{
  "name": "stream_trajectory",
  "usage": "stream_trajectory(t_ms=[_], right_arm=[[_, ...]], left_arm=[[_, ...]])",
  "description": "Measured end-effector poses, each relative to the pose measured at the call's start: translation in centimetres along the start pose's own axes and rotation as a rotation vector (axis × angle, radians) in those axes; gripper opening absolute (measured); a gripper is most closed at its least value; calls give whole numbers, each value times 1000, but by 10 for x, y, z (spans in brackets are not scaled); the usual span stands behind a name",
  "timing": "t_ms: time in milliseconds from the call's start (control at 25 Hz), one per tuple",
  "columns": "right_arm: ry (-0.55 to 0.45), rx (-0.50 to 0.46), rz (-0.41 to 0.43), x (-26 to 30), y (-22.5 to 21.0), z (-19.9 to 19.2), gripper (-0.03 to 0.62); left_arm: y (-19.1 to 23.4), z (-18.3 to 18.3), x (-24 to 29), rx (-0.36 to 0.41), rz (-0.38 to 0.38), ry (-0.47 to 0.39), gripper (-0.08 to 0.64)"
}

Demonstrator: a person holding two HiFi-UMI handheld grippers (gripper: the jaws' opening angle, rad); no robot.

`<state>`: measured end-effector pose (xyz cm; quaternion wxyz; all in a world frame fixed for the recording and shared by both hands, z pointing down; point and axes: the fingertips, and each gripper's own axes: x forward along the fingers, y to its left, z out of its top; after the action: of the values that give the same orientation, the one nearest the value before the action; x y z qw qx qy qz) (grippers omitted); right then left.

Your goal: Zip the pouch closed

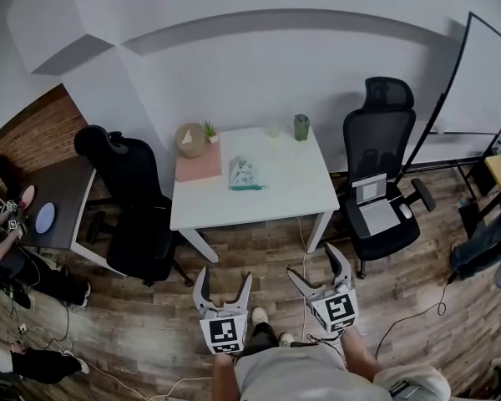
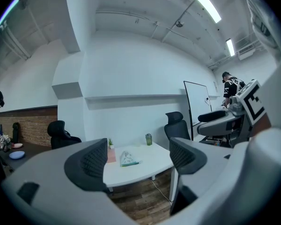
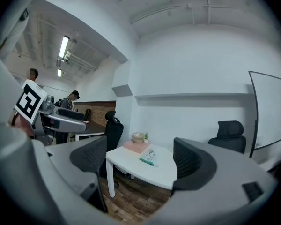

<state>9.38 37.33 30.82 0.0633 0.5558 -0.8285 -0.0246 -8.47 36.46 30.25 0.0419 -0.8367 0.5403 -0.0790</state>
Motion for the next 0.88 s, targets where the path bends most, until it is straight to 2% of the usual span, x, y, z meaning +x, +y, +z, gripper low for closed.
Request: stream_trajectory(t_ms=[880], right_arm=[[90, -16, -106, 137, -12, -10, 437]], left_arm=[[91, -17, 123, -8, -131, -4, 402]])
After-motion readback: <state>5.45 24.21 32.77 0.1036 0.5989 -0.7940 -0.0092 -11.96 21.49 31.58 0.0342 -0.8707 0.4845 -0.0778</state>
